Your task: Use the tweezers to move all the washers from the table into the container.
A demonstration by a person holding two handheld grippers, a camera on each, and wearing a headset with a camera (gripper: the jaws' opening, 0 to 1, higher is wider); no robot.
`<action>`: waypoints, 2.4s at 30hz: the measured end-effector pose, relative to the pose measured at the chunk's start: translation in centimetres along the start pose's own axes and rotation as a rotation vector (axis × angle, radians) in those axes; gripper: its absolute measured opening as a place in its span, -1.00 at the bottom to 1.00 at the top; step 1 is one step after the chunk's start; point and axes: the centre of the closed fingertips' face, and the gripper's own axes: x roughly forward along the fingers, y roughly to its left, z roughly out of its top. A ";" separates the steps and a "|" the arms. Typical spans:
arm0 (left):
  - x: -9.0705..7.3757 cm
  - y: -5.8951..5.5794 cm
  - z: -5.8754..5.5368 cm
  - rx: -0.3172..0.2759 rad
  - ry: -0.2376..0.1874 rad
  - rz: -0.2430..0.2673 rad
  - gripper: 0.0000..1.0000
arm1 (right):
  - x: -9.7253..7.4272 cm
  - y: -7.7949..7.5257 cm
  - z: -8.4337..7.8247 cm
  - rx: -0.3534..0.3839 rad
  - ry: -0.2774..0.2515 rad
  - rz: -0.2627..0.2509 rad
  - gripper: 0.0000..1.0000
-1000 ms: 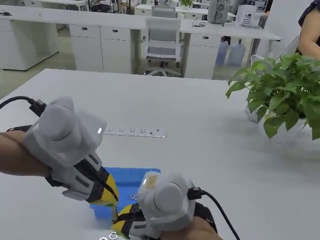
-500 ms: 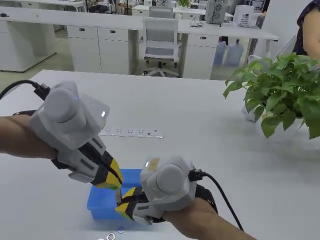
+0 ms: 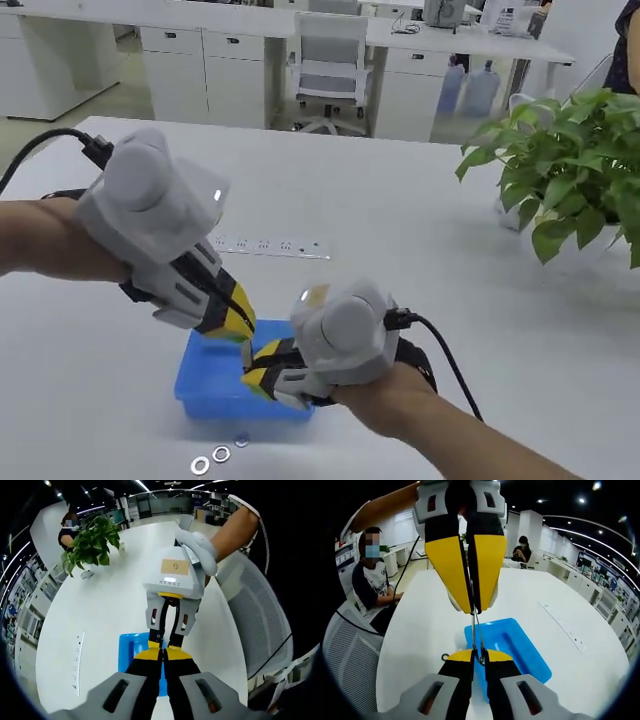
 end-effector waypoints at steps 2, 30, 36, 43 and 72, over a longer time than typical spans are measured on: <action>0.2 0.3 -0.2 -0.001 -0.001 0.000 -0.90 | 0.1 -0.3 -0.2 -0.005 0.002 0.001 -0.82; 3.4 3.5 -3.2 -0.041 0.016 -0.025 -0.90 | 3.4 -3.3 -3.3 0.028 0.022 0.029 -0.81; 3.8 3.8 -3.8 -0.046 0.025 -0.031 -0.90 | 3.9 -3.5 -3.7 0.038 0.029 0.034 -0.80; 4.0 3.8 -4.0 -0.049 0.026 -0.032 -0.90 | 4.0 -3.5 -4.1 0.030 0.042 0.041 -0.80; 1.8 2.7 -1.8 -0.022 0.025 0.002 -0.90 | 1.7 -2.9 -1.9 -0.007 0.015 0.012 -0.80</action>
